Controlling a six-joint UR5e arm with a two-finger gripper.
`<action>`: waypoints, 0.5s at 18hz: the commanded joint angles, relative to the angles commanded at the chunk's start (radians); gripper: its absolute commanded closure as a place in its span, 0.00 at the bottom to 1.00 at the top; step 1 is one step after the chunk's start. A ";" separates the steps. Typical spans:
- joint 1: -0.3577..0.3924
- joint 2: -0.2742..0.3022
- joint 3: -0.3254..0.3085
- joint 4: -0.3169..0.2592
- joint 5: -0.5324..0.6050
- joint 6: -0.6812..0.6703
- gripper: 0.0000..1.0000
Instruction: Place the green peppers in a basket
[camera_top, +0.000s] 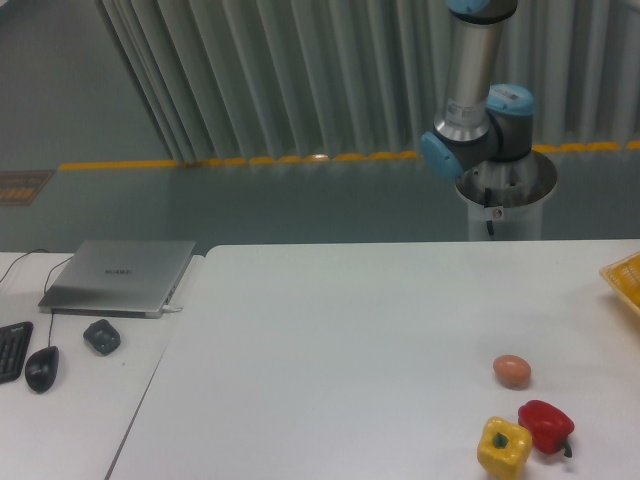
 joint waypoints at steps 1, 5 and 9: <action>-0.003 0.000 0.000 0.002 0.000 0.000 0.00; -0.023 0.002 0.009 0.003 -0.002 -0.011 0.00; -0.055 0.015 0.009 0.005 -0.002 -0.015 0.00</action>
